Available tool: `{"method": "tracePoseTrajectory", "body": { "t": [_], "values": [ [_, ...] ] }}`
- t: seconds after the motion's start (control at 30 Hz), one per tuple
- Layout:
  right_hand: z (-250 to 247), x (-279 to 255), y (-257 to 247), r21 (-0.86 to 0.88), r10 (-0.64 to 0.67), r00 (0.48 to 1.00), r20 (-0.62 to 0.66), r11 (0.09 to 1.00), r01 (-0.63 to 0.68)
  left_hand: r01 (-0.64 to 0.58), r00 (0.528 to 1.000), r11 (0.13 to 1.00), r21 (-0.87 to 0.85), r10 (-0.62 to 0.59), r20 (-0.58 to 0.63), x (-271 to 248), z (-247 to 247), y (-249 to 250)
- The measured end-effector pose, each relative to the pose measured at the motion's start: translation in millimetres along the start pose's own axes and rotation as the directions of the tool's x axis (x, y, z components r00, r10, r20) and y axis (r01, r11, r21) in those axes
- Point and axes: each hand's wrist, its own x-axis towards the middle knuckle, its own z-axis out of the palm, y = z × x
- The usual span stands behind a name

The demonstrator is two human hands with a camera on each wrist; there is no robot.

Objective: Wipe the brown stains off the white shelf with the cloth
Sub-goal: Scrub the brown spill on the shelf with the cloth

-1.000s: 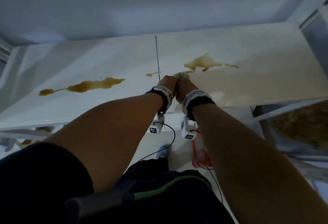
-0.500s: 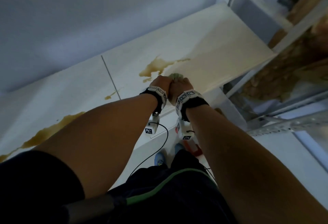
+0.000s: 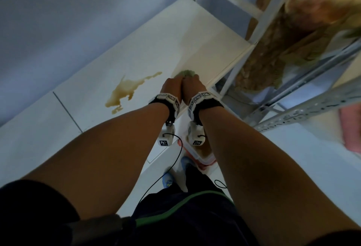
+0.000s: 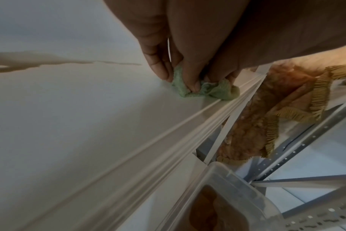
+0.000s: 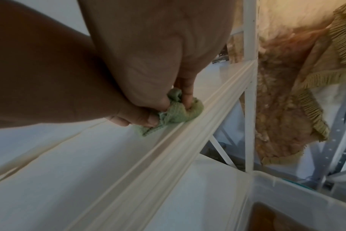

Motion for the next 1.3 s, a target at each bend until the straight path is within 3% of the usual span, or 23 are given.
{"method": "tracePoseTrajectory", "body": {
  "t": [0.13, 0.43, 0.63, 0.9, 1.3],
  "values": [
    [1, 22, 12, 0.077, -0.012, 0.999, -0.031, 0.997, 0.014, 0.033, 0.999, 0.999, 0.017, -0.032, -0.014, 14, 6, 5],
    [1, 59, 2, 0.063, -0.127, 0.988, -0.092, 0.989, 0.133, 0.055, 0.994, 0.943, 0.329, -0.021, -0.105, 36, -5, -3],
    [-3, 75, -24, 0.055, -0.222, 0.974, -0.051, 0.973, 0.225, 0.170, 0.980, 0.927, 0.336, -0.124, -0.153, 37, -21, -25],
    [12, 55, -92, 0.041, -0.322, 0.947, -0.008, 0.946, 0.322, 0.299, 0.946, 0.935, 0.192, -0.263, -0.190, -7, -39, -86],
    [78, 10, -223, -0.095, -0.438, 0.897, 0.055, 0.892, 0.442, 0.314, 0.931, 0.934, 0.171, -0.268, -0.246, -115, -61, -198]
  ]
}}
